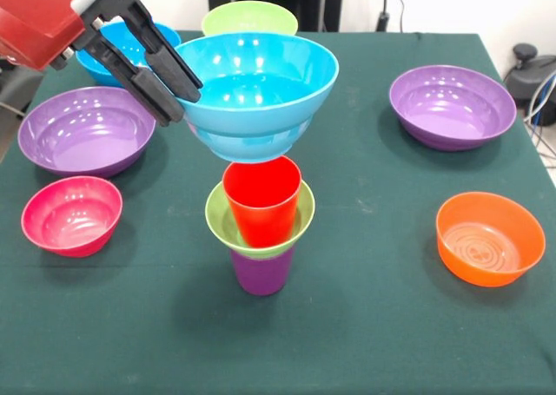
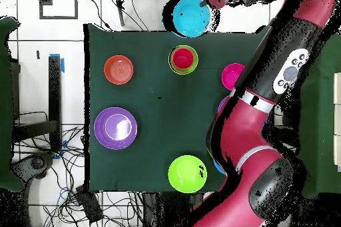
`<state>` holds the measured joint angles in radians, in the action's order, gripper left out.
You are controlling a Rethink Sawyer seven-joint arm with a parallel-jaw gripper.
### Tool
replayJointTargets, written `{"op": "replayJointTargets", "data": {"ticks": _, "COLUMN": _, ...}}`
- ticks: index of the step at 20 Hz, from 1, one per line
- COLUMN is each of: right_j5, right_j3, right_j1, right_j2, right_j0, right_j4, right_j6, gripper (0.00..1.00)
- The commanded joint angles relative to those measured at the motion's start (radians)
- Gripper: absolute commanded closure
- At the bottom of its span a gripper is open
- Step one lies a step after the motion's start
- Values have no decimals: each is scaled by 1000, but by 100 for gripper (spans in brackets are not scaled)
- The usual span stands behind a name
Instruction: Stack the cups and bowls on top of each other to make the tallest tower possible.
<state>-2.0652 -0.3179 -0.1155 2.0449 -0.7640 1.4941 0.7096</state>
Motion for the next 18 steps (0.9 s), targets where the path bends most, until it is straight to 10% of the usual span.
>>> {"op": "replayJointTargets", "data": {"ticks": 1, "right_j5": -3, "right_j3": -36, "right_j1": -67, "right_j2": -210, "right_j0": 9, "right_j4": -103, "right_j6": 326, "gripper": 100}}
{"op": "replayJointTargets", "data": {"ticks": 18, "right_j5": 51, "right_j3": -135, "right_j1": -89, "right_j2": -398, "right_j0": -16, "right_j4": -316, "right_j6": 400, "gripper": 100}}
